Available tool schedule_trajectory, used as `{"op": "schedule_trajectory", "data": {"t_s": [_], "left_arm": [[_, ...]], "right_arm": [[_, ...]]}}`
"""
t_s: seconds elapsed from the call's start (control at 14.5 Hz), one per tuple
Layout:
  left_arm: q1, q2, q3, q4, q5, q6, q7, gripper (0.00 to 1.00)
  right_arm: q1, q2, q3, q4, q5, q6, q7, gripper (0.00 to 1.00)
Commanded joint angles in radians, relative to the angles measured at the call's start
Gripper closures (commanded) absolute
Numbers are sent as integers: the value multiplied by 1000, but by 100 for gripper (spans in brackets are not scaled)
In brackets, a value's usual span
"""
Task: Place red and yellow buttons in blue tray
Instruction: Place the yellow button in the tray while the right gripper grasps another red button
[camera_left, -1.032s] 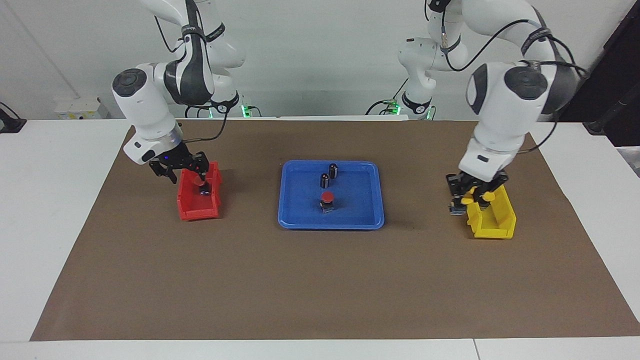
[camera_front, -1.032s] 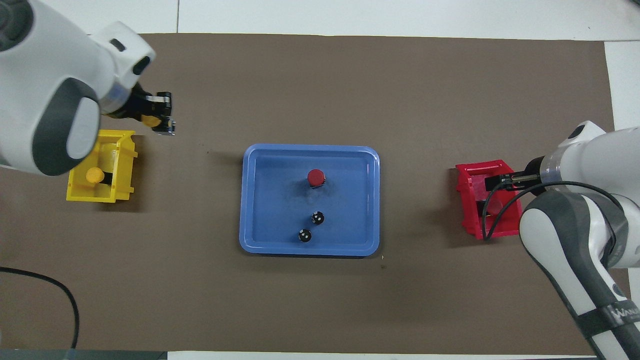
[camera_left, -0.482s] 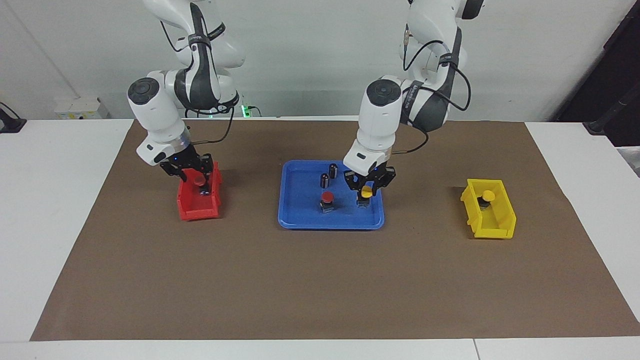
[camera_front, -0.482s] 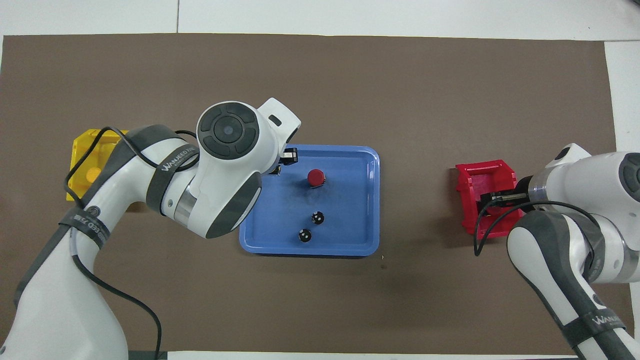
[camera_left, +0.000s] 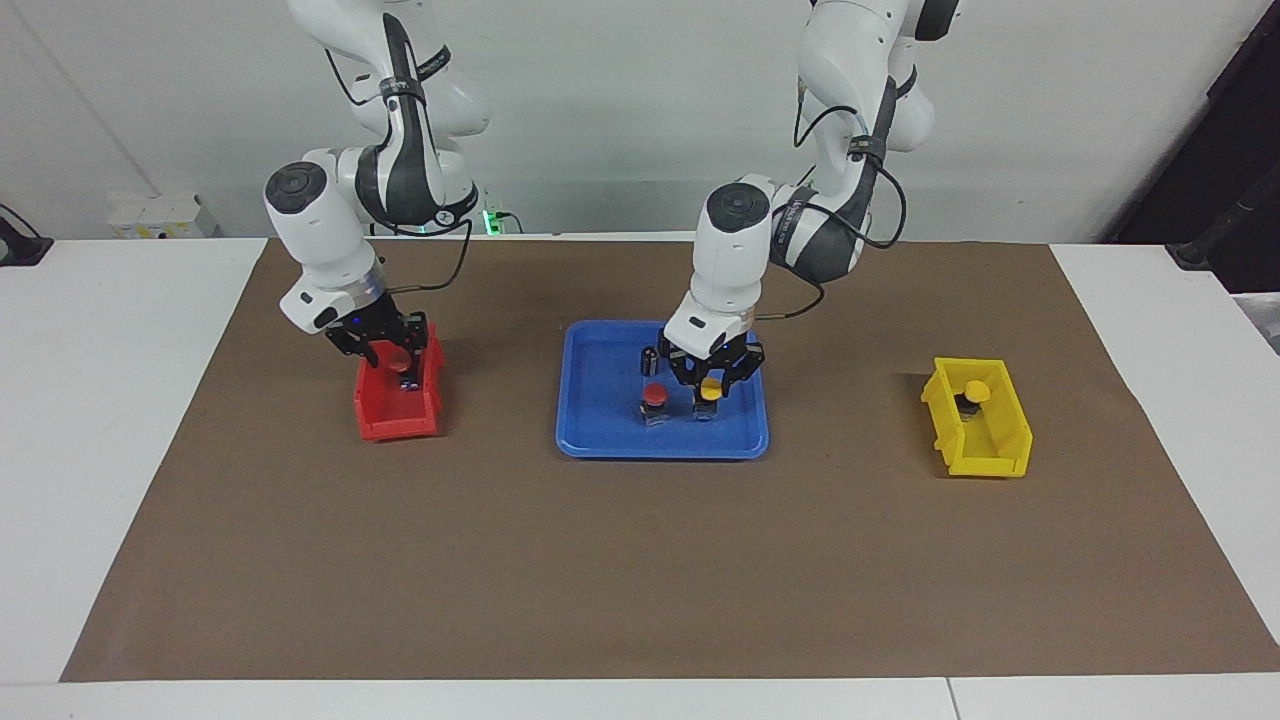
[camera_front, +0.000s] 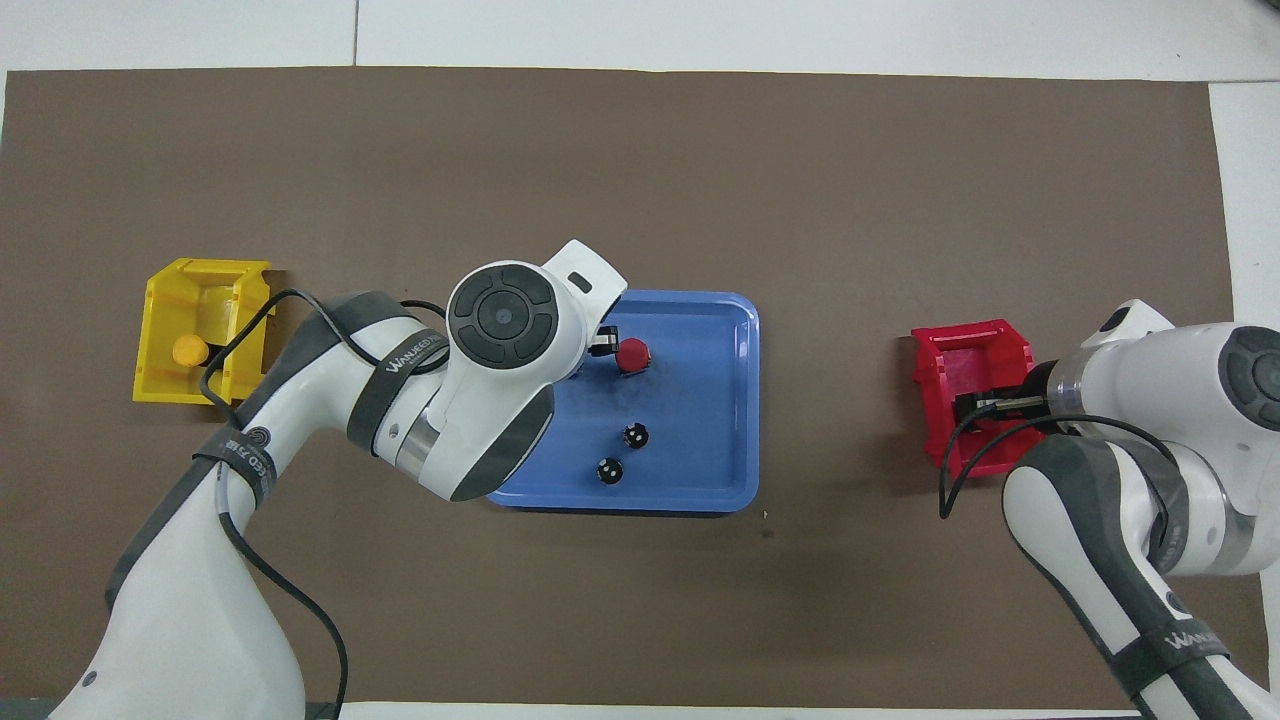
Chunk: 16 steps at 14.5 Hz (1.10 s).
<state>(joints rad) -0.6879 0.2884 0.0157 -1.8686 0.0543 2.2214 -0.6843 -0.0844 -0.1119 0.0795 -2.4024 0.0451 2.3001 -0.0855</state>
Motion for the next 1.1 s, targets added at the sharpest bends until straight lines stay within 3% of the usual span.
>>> {"op": "schedule_trajectory", "data": {"t_s": [0.0,0.07,0.14,0.21,0.28,0.55,0.69,0.83,1.03], "left_arm": [[-31,12,18,-14,-18,35,-24,92],[-30,12,18,-8,-18,34,-26,75],[-33,11,21,5,-18,0,-37,32],[-32,-1,23,17,-16,-53,-46,8],[-25,-18,24,38,-13,-98,-41,0],[33,-124,29,60,-13,-161,-46,0],[79,-187,39,87,-14,-190,-46,0],[155,-239,56,108,-8,-323,-26,0],[321,-334,63,109,-2,-472,275,0]], "right_arm": [[-5,-5,3,-52,22,65,1,34],[-5,-6,3,-57,22,68,1,34],[-5,-8,3,-58,22,70,1,36],[-5,-8,3,-58,22,70,0,39],[-6,-8,3,-58,22,68,0,44],[-8,-5,3,-40,21,30,-2,73],[-15,14,3,59,21,-97,-8,73],[-5,29,3,179,19,-219,-4,73],[3,104,16,427,7,-416,13,72]]}}
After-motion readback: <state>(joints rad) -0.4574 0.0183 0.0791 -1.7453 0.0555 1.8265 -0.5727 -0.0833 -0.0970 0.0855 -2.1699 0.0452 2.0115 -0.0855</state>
